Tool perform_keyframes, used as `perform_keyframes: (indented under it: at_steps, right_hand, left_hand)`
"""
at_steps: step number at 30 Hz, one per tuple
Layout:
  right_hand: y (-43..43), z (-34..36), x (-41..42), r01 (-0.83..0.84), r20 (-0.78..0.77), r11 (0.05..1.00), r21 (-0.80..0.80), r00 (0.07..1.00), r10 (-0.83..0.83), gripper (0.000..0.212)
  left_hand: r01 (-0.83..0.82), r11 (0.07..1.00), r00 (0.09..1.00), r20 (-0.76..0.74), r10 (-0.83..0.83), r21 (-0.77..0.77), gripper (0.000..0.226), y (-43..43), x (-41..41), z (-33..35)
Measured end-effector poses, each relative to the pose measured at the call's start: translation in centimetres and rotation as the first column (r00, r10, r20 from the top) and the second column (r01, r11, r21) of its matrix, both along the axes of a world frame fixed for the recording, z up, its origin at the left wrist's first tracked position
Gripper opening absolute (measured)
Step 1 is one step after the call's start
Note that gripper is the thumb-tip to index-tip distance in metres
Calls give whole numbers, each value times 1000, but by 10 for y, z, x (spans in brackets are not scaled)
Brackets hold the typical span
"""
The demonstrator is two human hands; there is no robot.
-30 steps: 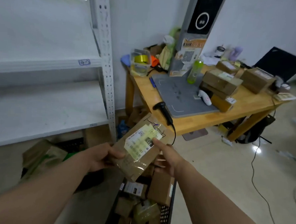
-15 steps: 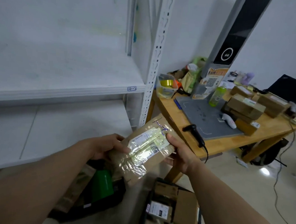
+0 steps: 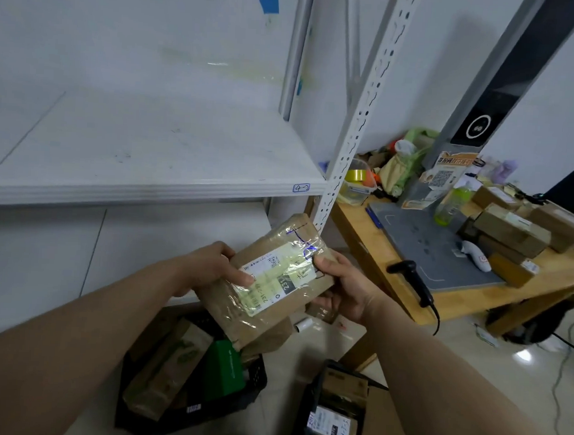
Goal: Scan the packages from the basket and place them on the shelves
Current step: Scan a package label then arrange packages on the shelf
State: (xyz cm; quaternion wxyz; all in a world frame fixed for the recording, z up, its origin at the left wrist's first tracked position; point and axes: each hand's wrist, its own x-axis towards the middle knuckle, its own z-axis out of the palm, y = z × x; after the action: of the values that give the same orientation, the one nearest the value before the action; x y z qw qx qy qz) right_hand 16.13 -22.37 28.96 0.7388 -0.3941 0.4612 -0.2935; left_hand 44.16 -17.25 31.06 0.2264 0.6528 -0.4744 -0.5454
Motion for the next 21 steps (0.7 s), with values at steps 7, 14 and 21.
perform_keyframes:
  at_steps: [7,14,21]
  right_hand:
    - [-49,10,11,-430,-558,888,-165,782,276,129]
    - [-98,23,37,-756,-752,645,109,362,551,117]
    - [-144,1,-39,-613,-584,777,142,582,566,98]
  left_hand:
    - [201,979,915,349,-202,40,72,-36,15,14]
    - [379,925,773,556,-304,-21,84,-86,-19,31]
    - [43,999,995,-95,-44,-14,134,-114,-7,5]
